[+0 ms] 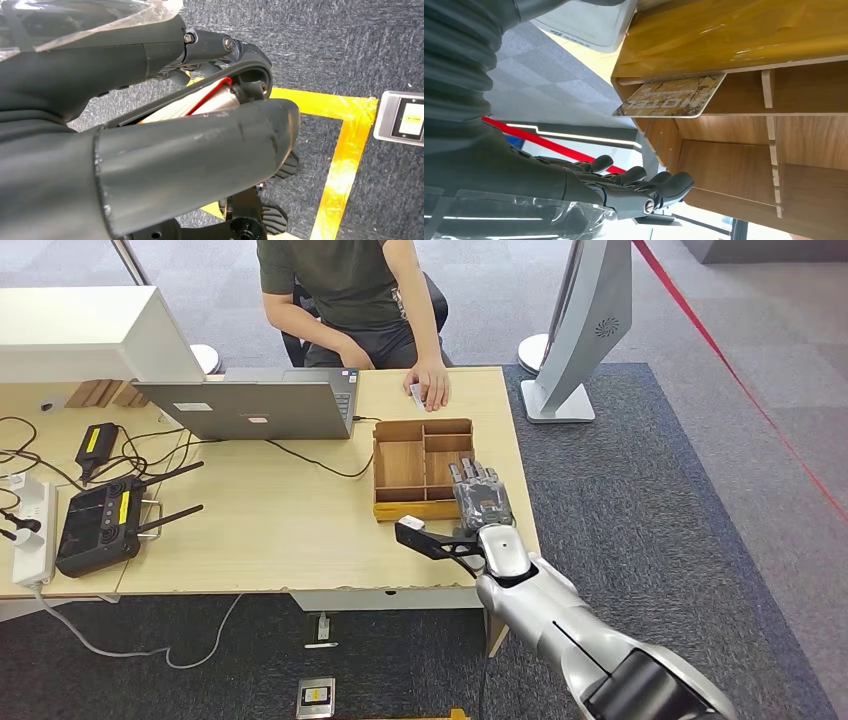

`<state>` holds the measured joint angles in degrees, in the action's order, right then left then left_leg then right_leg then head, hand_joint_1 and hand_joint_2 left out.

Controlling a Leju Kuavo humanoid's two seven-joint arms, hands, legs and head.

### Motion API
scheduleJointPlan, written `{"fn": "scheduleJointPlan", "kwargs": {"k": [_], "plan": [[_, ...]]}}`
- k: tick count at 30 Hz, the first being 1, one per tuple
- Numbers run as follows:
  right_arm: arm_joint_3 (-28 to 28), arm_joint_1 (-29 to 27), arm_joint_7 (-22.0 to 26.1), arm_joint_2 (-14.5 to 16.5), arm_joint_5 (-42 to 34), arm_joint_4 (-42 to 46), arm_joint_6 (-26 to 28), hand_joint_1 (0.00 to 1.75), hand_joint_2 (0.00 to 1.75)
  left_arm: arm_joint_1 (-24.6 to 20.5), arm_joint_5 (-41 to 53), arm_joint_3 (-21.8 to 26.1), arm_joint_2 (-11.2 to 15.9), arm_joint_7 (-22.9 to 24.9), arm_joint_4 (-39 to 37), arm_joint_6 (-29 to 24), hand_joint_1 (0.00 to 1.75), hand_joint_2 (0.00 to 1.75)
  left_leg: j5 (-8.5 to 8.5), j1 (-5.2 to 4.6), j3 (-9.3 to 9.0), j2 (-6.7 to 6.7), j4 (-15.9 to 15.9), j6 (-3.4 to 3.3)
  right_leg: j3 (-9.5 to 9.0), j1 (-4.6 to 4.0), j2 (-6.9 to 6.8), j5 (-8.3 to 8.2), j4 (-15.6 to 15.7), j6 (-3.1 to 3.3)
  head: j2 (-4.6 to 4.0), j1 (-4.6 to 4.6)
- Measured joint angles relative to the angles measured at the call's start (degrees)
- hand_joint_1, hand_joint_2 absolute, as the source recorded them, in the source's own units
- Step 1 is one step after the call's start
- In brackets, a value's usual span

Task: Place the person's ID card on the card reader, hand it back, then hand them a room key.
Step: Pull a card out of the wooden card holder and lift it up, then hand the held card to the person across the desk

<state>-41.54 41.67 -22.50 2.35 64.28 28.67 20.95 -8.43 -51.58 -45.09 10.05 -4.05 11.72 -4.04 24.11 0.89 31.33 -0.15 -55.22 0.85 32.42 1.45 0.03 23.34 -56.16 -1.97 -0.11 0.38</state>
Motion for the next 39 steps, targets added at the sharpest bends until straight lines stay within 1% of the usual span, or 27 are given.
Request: {"fn": "scheduleJointPlan", "kwargs": {"k": [4,15,23,39], "plan": [[0.0,0.1,0.5,0.1,0.0,-0.6,0.1,1.75,1.75,0.0,0.0,0.0,-0.1,0.0,0.0,-0.1,0.0,0.0,0.0,0.0,0.0,0.0,0.0,0.0,0.0,0.0,0.0,0.0,0.0,0.0,-0.01,0.01],[0.4,0.5,3.4,0.9,-1.9,-1.3,0.1,1.75,1.75,0.1,-0.5,0.0,-0.2,-0.1,0.0,-0.1,0.0,0.0,0.0,0.0,0.01,0.0,0.0,0.0,0.0,0.0,0.0,0.0,0.0,0.0,0.0,0.02],[0.6,1.1,5.1,1.6,-3.5,-2.2,0.6,1.75,1.75,0.4,-1.0,0.0,-0.2,-1.1,0.0,-0.3,0.0,0.0,0.0,0.0,0.01,0.0,0.0,0.0,0.0,0.0,0.0,0.0,0.0,0.0,0.0,0.0],[0.6,1.3,5.2,1.7,-4.1,-2.9,0.6,1.75,1.75,0.4,-0.5,0.0,-0.3,-1.3,0.0,-0.3,0.0,0.0,0.0,0.0,-0.01,0.0,0.0,0.0,0.0,-0.01,0.0,0.0,0.0,0.0,0.0,-0.01]]}}
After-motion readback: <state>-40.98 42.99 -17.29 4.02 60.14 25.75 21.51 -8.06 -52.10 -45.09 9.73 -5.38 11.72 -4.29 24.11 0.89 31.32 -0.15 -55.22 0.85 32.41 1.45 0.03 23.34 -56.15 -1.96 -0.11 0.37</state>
